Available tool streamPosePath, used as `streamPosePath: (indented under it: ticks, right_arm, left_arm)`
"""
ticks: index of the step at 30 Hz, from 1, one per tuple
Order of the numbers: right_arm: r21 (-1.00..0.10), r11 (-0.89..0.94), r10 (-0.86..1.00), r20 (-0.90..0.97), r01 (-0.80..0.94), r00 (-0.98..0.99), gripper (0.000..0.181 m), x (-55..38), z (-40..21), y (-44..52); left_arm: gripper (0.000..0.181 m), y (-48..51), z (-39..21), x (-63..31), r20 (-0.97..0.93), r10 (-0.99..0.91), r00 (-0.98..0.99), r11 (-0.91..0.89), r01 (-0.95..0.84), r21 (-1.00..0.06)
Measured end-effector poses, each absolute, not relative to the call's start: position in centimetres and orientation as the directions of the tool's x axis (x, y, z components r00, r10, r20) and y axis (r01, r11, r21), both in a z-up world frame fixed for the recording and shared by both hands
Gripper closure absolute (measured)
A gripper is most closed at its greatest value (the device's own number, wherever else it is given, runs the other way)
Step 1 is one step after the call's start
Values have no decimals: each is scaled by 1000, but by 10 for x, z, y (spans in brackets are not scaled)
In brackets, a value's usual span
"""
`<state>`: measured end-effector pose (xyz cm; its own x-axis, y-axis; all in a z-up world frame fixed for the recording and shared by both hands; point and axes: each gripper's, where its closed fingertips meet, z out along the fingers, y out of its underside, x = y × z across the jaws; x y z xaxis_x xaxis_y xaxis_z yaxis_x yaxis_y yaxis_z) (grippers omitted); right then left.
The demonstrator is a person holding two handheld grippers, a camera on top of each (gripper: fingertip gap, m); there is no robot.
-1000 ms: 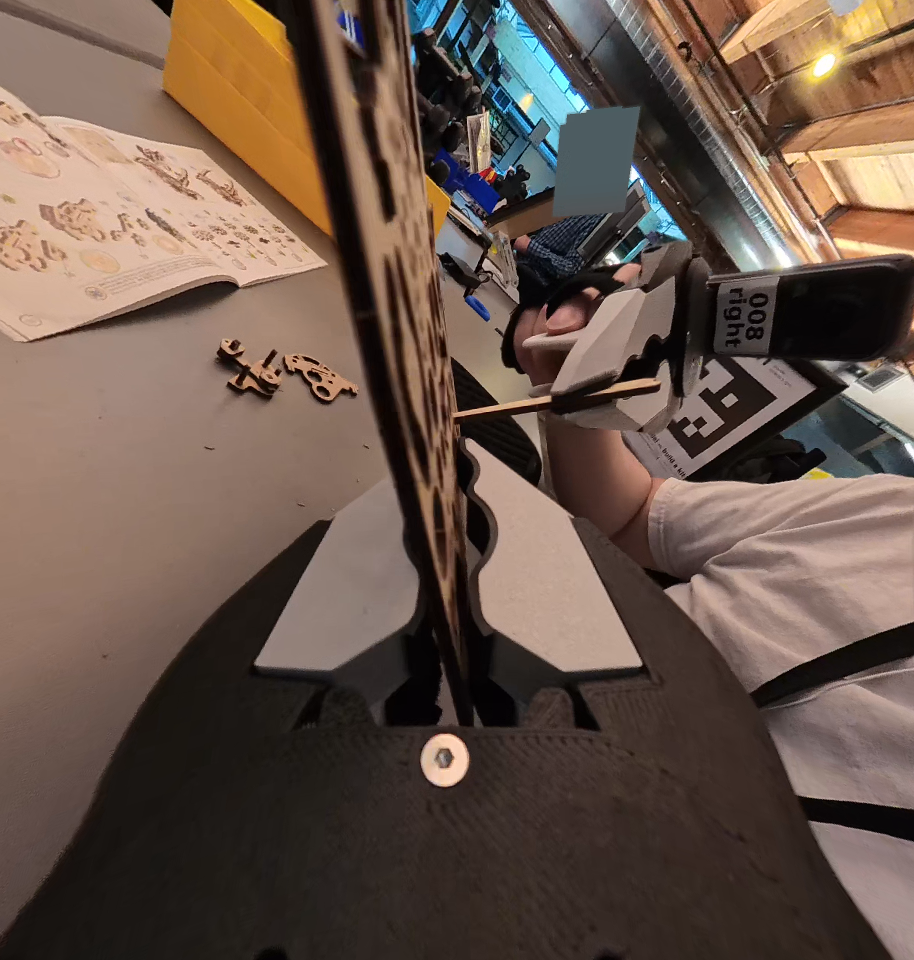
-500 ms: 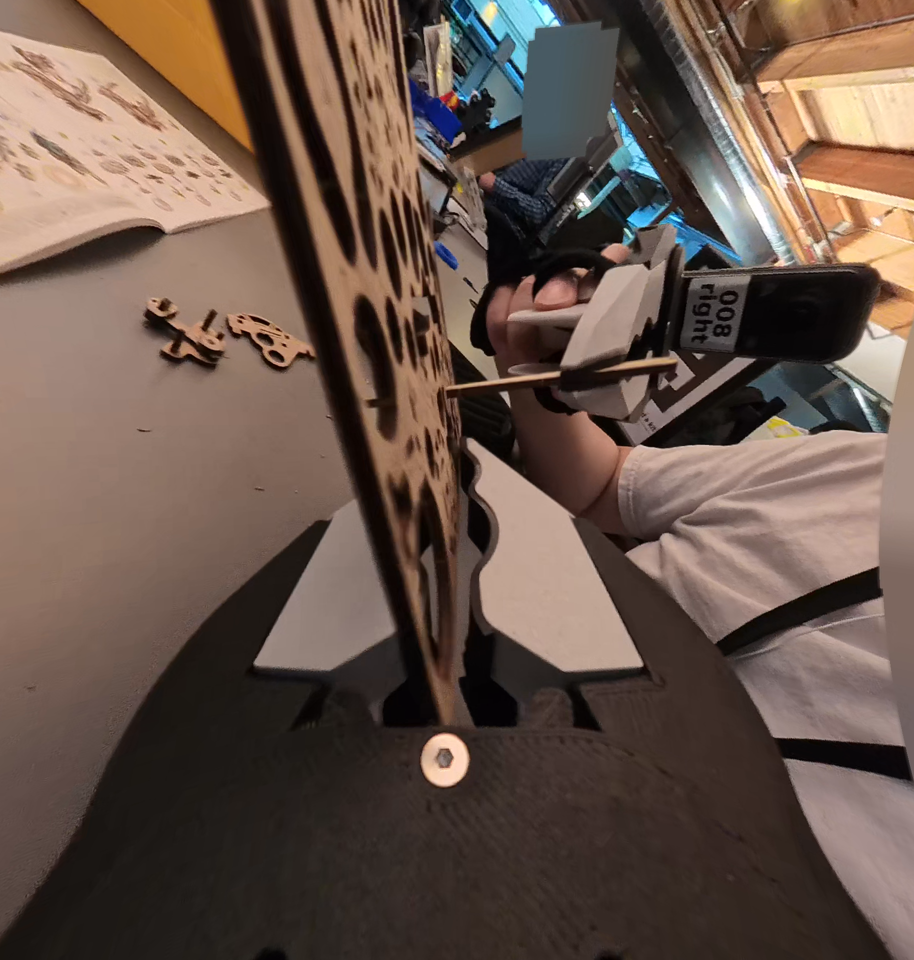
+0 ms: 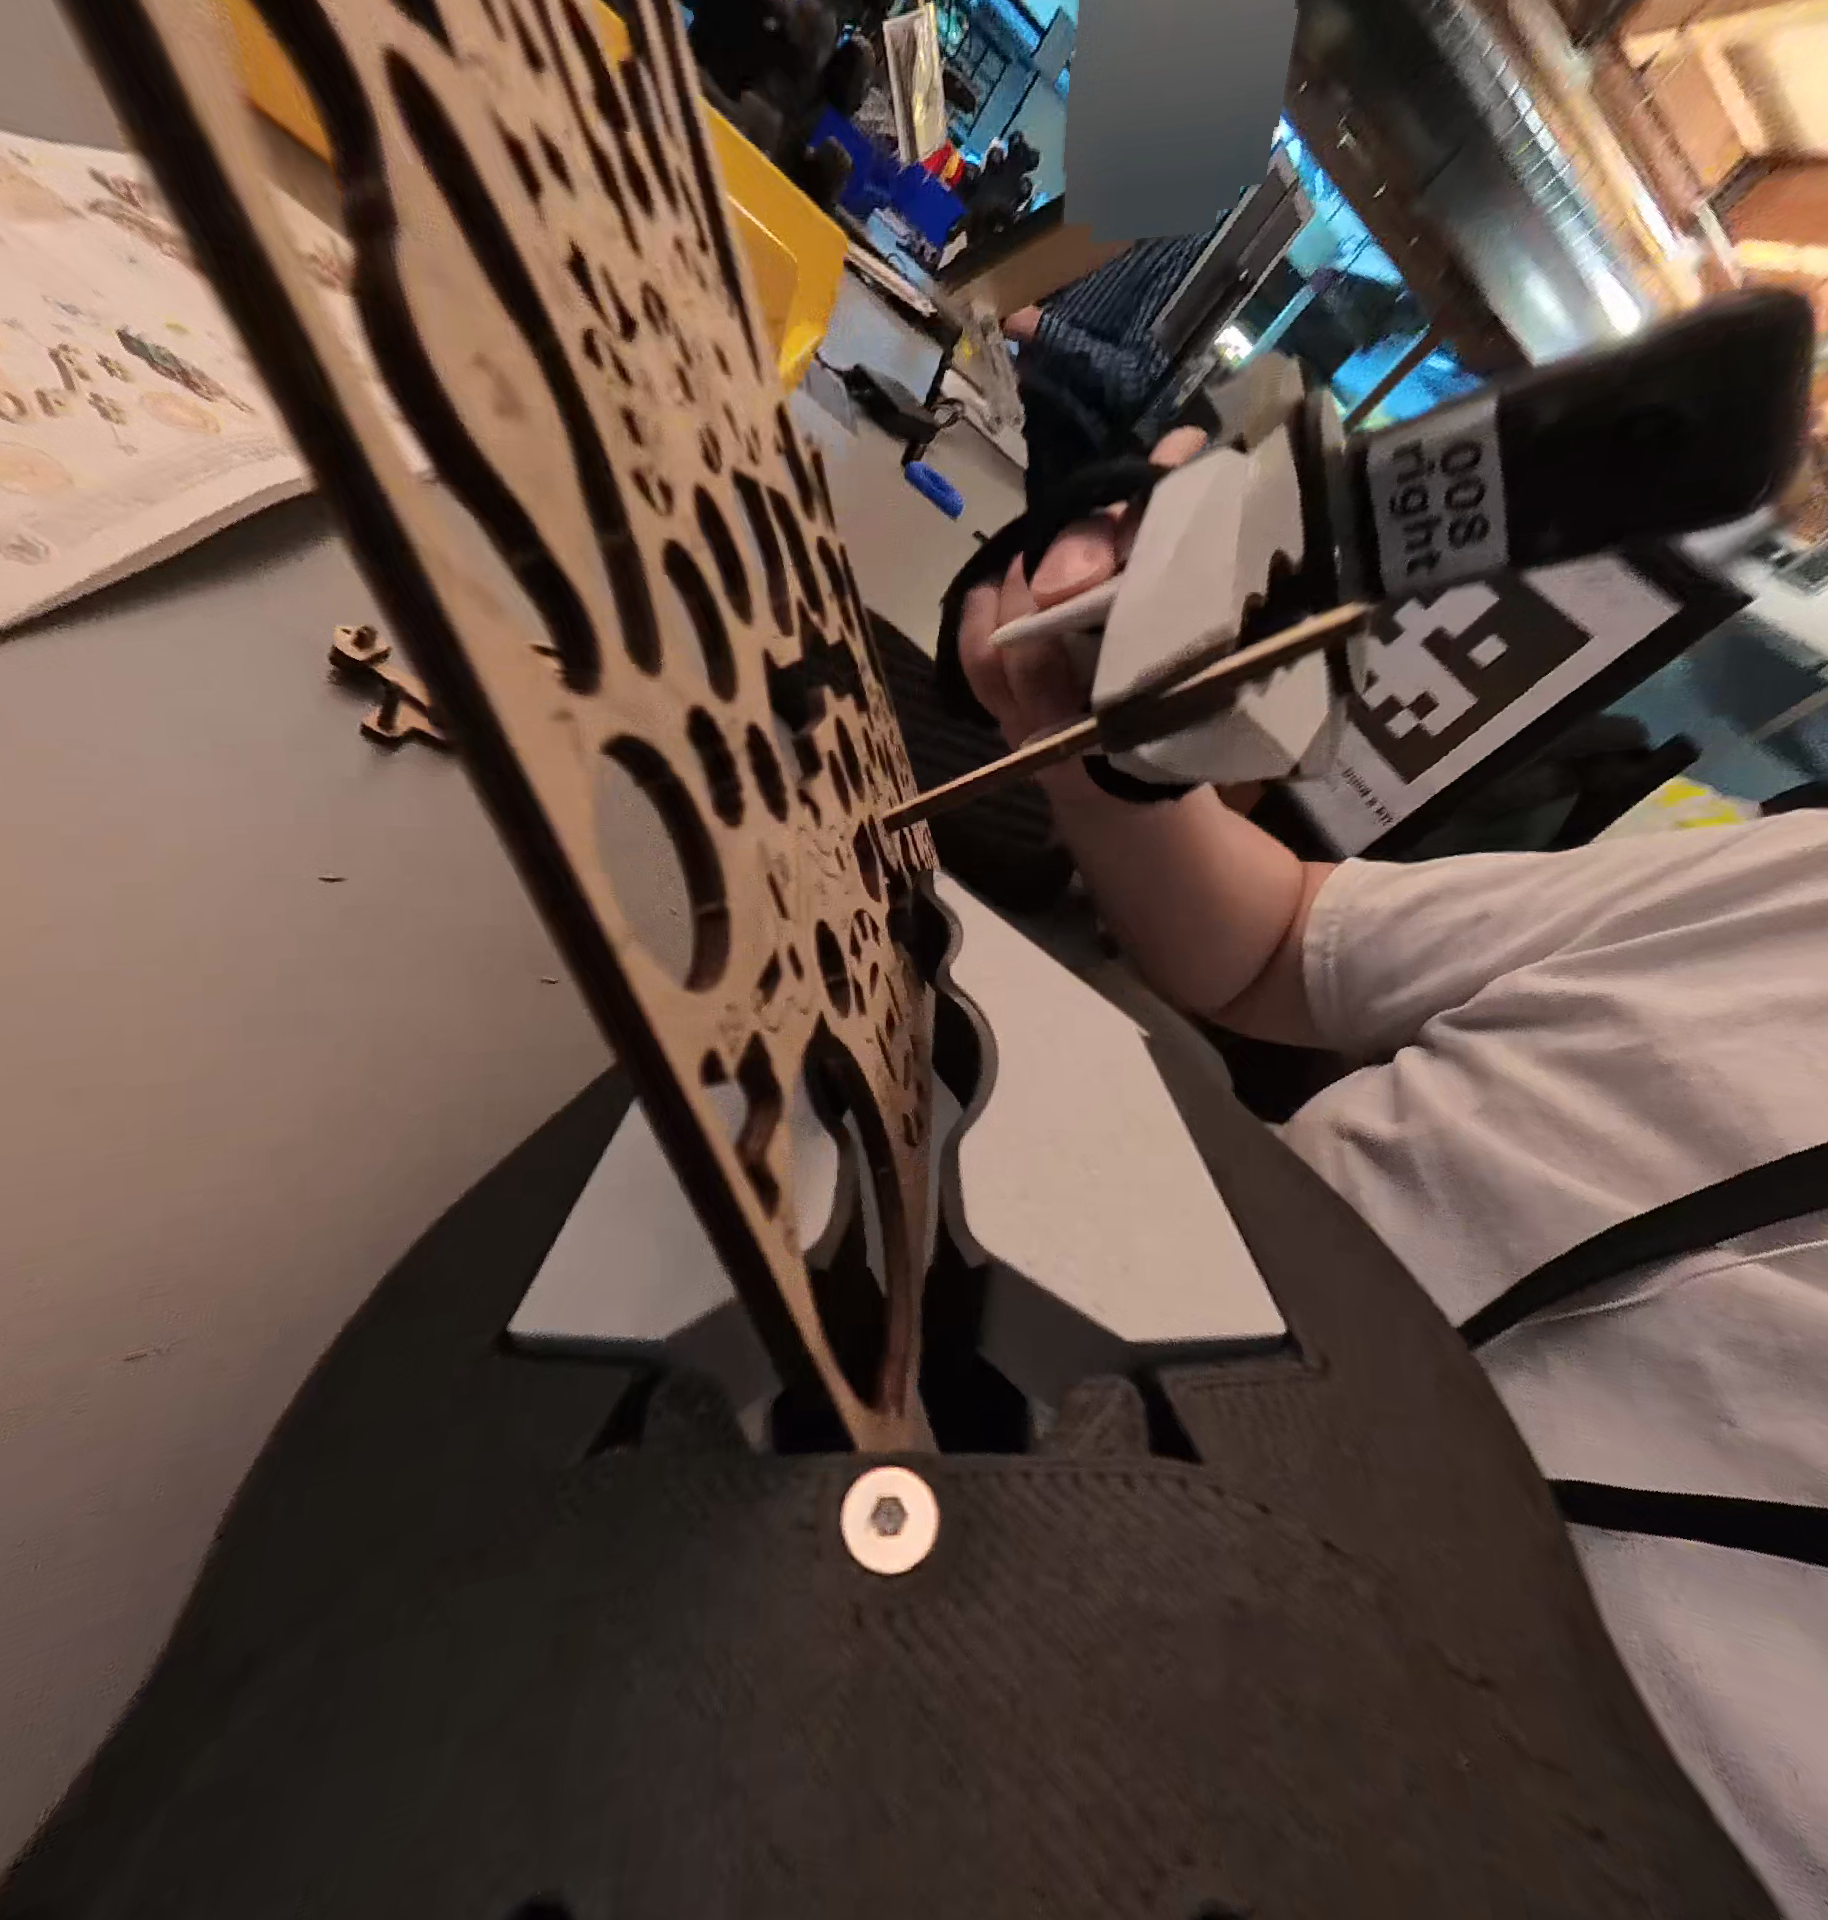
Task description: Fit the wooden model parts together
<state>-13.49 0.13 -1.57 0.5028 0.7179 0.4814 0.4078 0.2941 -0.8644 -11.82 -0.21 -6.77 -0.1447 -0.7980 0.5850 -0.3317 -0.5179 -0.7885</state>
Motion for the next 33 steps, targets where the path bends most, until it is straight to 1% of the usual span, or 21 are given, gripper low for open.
streamPosePath:
  ticks: [8,10,13,15,21,33]
  right_arm:
    - [-964,103,849,214,246,483,181,-128,-14,10]
    - [-958,135,843,245,254,479,181,-131,-13,8]
    - [-925,196,802,343,326,489,181,-136,-16,6]
    - [-915,215,786,369,340,496,181,-136,-16,6]
    - [-921,224,778,366,320,510,181,-134,-15,5]
    - [-904,272,754,413,329,512,181,-136,-11,2]
  left_arm:
    - [178,-2,-66,-118,590,-794,-145,-528,-316,-788]
    - [178,0,-64,-117,623,-767,-157,-568,-288,-771]
    - [180,4,-62,-117,706,-682,-188,-657,-266,-705]
    - [180,4,-62,-117,730,-654,-199,-681,-267,-682]
    - [180,5,-61,-116,710,-677,-193,-666,-251,-703]
    - [178,12,-53,-120,761,-608,-225,-733,-210,-647]
